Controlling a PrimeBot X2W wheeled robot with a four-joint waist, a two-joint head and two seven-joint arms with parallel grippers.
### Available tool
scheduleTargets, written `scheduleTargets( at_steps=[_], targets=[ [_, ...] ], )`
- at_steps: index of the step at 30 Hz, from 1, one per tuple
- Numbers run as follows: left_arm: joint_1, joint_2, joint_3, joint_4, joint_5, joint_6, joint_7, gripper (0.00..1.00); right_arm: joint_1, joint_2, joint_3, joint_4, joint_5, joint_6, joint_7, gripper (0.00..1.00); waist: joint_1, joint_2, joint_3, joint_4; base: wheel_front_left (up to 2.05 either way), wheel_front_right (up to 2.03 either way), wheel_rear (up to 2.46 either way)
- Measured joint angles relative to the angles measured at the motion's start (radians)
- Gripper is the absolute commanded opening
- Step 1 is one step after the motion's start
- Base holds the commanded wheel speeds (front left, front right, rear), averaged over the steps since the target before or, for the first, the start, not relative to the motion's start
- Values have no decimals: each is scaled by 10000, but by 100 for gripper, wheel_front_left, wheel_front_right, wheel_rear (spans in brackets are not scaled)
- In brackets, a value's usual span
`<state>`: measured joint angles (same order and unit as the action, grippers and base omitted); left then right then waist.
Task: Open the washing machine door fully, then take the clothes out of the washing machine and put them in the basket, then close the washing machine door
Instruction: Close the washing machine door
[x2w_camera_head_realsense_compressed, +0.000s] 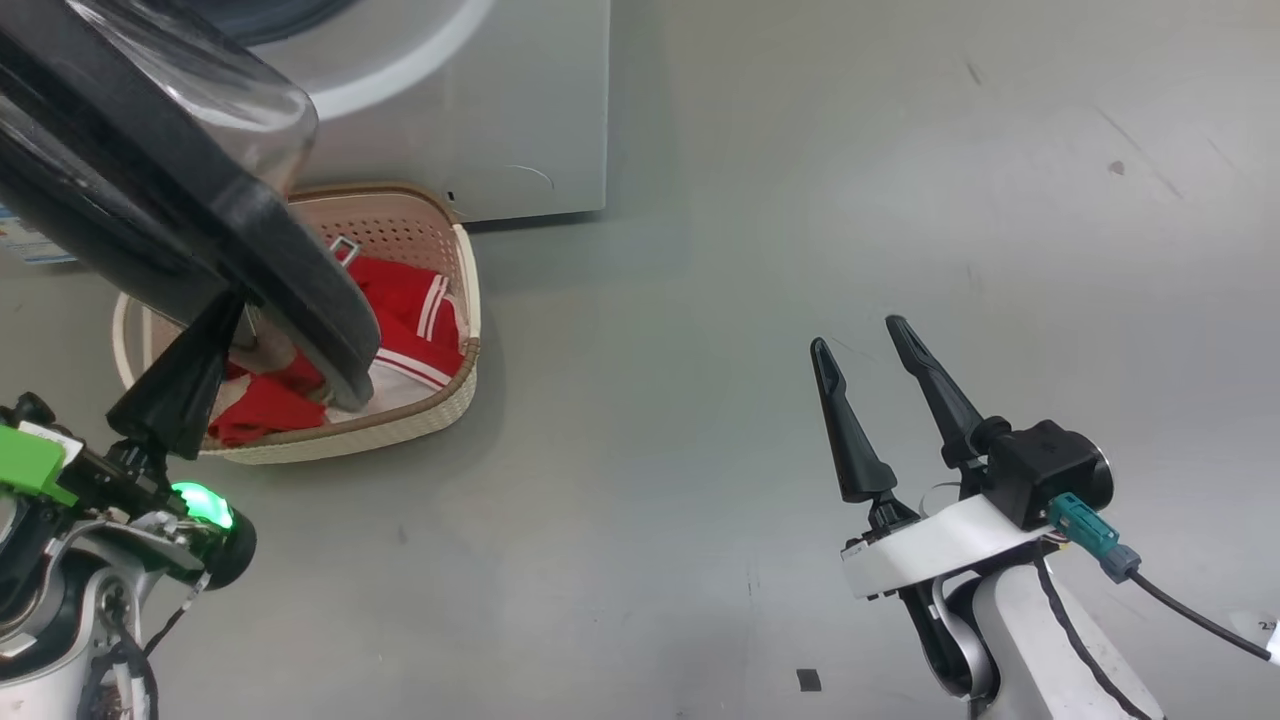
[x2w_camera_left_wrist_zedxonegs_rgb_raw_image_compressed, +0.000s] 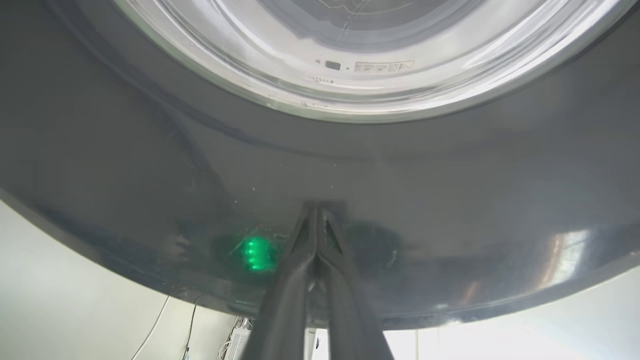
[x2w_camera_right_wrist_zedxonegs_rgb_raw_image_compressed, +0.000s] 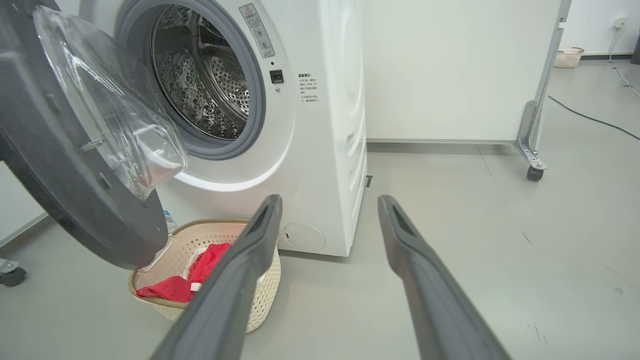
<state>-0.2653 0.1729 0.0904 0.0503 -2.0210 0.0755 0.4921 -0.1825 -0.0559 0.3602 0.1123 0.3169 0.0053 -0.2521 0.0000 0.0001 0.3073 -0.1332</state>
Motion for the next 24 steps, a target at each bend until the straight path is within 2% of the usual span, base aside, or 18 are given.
scheduleTargets(
  at_steps=[10, 14, 24],
  targets=[
    [-709, -115, 38, 217, 75, 84, -460, 0, -135, 4, 96, -148, 194, -182, 0, 100, 0, 0, 354, -1095, 0, 0, 0],
    [-1114, -351, -134, 410, 86, 167, -550, 0, -132, 13, 38, -211, 290, -299, 0, 100, 0, 0, 481, -1417, 0, 0, 0],
    [-1481, -619, -401, 1062, 199, 157, -723, 0, -132, 33, -284, -320, 324, -447, 0, 100, 0, 0, 472, -1471, 0, 0, 0]
  ],
)
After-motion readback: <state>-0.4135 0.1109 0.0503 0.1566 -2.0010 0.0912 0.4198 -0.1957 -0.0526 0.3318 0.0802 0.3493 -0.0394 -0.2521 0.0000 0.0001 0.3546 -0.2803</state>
